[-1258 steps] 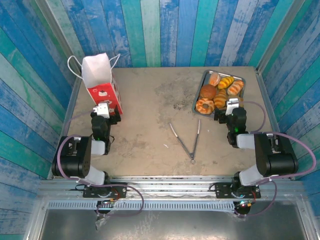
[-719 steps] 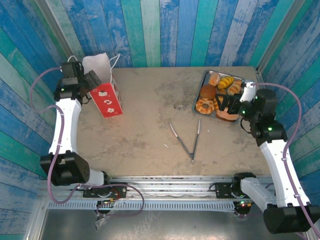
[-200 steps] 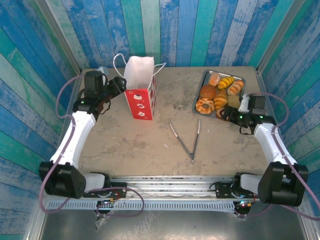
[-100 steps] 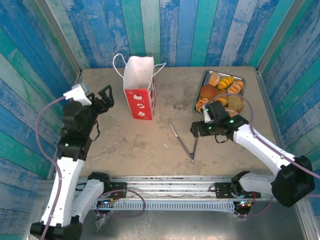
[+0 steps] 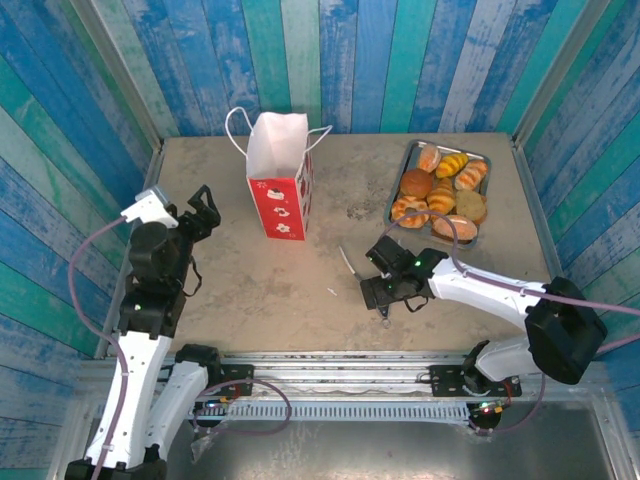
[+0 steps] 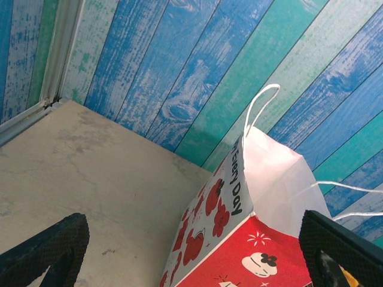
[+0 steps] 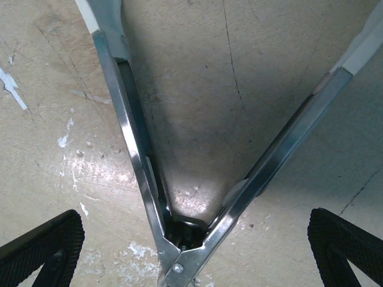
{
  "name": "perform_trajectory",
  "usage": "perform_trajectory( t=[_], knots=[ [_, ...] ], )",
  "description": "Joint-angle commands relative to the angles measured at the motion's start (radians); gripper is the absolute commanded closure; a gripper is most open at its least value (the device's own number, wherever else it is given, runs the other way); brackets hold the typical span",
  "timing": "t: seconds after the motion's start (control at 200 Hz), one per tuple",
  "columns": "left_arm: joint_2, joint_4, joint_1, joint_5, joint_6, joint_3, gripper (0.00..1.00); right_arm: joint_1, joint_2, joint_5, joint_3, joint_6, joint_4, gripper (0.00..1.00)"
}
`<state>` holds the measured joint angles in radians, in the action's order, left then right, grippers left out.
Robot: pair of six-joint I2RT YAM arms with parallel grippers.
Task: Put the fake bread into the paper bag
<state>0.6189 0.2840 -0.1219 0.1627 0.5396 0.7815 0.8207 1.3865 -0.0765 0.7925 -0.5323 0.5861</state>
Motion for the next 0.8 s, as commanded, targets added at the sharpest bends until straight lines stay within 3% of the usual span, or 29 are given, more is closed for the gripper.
perform_trajectory(
  t=[0.0, 0.175, 0.636, 0.791],
  knots=[
    [-0.010, -0.015, -0.004, 0.037, 0.009, -0.007, 0.06, 0.004, 0.035, 0.003, -0.022, -0.017, -0.057, 0.00],
    [-0.017, 0.003, -0.004, 0.069, 0.005, 0.002, 0.06, 0.003, 0.103, 0.021, -0.029, -0.018, -0.118, 0.00],
    [-0.021, 0.037, -0.004, 0.121, -0.029, 0.013, 0.06, -0.014, 0.208, -0.070, -0.009, -0.018, -0.125, 0.00],
    [-0.006, 0.037, -0.004, 0.108, -0.020, 0.023, 0.06, -0.014, 0.221, -0.067, -0.023, -0.024, -0.124, 0.06]
  ],
)
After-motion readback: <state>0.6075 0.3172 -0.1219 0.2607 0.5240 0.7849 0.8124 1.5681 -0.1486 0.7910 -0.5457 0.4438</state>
